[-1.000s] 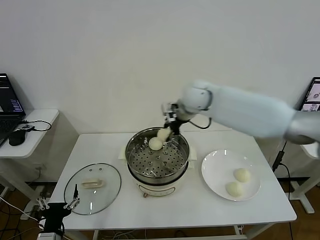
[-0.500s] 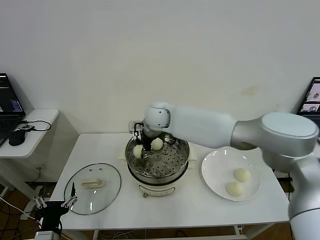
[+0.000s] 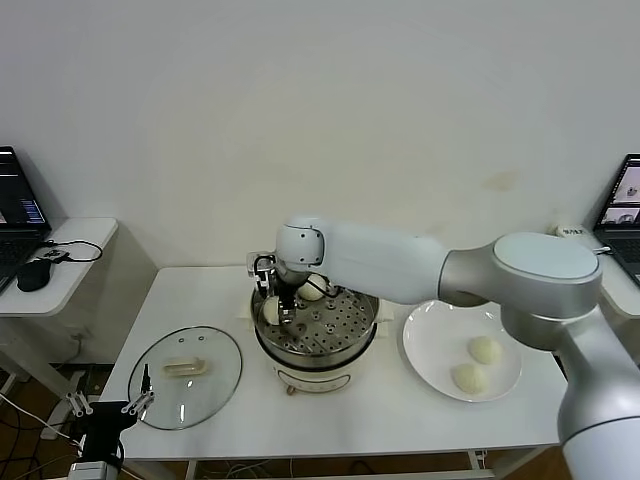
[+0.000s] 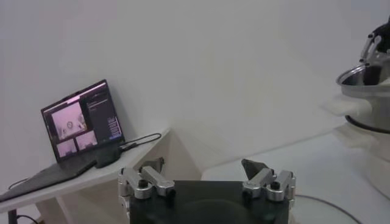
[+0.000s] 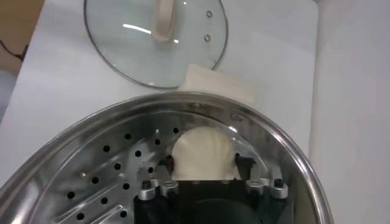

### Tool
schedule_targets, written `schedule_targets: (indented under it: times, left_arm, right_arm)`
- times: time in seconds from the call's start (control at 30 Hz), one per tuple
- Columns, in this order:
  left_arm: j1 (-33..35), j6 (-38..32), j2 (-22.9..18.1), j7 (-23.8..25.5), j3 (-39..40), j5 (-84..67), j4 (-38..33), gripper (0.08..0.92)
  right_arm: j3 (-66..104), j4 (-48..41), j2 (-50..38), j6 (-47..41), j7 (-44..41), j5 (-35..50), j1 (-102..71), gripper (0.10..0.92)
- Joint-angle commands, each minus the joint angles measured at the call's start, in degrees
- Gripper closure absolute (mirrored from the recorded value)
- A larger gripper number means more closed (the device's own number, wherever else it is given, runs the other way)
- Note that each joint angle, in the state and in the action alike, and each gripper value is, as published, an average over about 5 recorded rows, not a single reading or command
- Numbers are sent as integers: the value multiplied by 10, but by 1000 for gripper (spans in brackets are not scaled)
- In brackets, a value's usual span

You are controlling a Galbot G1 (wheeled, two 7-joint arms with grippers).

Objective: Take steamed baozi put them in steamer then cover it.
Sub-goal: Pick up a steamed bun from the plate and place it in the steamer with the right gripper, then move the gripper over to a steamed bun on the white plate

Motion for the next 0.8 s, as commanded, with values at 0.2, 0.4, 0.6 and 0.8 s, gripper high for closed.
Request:
schedule_targets:
  times: [0.2,0.4,0.6,0.8]
  left_arm:
    - [-3,2,0,2,4,1,-4,177]
    - [-1,2,1,3,5,1,-5,177]
    - [3,2,1,3,8,5,-3,177]
    - [5,3,-1,4,9,15,-3,177]
  right_arm:
    - [-48,188,-264,73,-142,-35,172,203]
    - [-54,277,-425,113,-184,-99,159,203]
    - [-5,296,-537,155,-195,-192,65,202]
    - [131,277,-578,174,-185,-269,-118,203]
